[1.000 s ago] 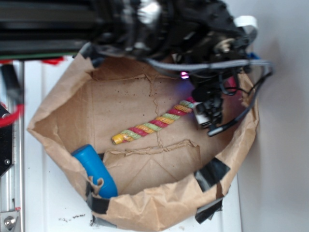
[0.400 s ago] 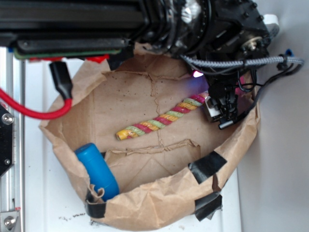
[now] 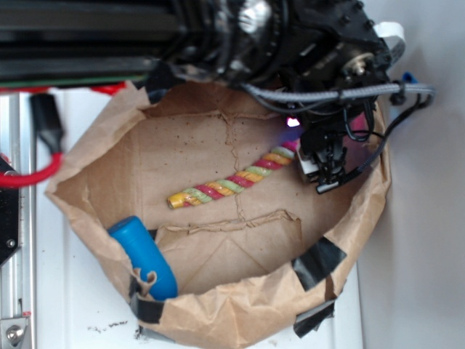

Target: Grab the multicolored rope.

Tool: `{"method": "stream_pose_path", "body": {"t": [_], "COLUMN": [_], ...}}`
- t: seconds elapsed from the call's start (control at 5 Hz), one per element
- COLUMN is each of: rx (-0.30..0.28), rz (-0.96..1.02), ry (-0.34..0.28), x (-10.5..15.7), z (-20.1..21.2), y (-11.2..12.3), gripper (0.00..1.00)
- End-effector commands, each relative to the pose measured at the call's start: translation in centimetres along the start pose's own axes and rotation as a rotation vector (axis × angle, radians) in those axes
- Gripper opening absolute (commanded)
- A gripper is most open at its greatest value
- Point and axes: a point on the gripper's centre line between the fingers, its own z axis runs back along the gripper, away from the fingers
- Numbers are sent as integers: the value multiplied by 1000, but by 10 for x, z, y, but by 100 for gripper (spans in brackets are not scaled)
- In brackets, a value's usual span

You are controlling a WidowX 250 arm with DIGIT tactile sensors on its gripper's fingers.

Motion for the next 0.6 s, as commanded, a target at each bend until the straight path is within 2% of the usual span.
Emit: {"method": "stream_pose_path", "body": {"t": [0.0,0.2,0.4], "rx": [-53,-89,-99], "rz": [-50,-66,-73], "ry": [-116,-116,-124], "x": [-6,-17,-22], "z": [59,71,76], "y": [-4,-4,-4], "gripper": [0,0,0]}}
